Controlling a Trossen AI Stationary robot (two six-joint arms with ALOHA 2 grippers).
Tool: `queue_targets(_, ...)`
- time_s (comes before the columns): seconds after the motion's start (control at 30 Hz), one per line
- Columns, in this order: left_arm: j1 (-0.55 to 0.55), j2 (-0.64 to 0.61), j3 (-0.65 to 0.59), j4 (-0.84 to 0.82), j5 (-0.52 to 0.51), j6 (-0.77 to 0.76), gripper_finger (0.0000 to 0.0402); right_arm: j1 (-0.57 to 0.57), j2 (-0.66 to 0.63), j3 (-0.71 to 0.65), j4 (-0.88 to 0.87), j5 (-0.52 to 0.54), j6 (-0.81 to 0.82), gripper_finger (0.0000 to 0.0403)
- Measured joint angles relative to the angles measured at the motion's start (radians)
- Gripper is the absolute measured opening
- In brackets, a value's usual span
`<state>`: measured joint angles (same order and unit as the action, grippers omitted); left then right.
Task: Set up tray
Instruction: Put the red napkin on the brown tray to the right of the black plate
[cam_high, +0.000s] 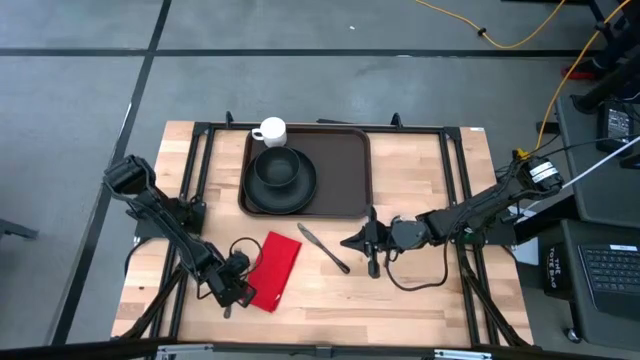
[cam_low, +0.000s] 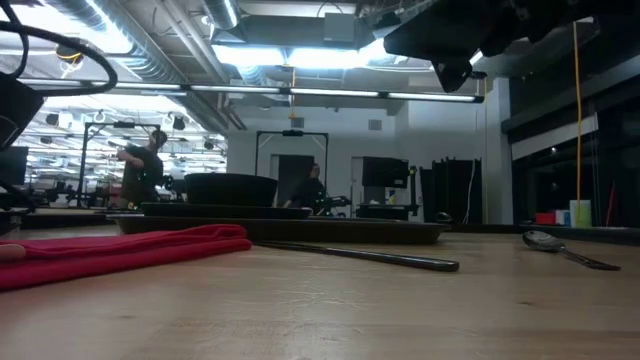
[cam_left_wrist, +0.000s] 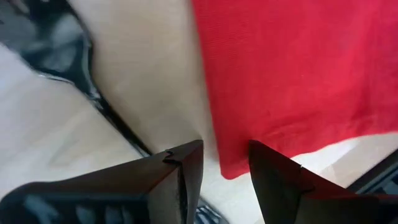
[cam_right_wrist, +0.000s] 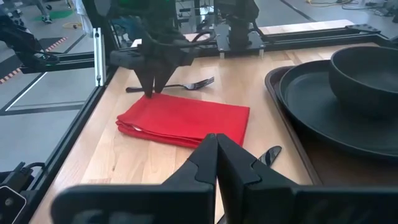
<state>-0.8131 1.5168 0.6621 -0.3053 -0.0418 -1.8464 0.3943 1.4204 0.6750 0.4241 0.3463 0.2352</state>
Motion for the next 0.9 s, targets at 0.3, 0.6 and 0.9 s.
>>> queue_targets(0.3,0.0,0.024,0.001,0.053,0.008,0.016,0.0121,0.0,0.0,0.0,0.004,0.001,0.0,0.001)
queue_targets(0.6,0.0,0.028,-0.003,0.133,0.003,0.008,0.012,0.0,0.0,0.0,0.006,0.001,0.0,0.001)
queue_targets(0.9,0.0,0.068,-0.001,0.192,-0.01,0.008,0.012,0.0,0.0,0.0,0.006,0.001,0.022,0.001)
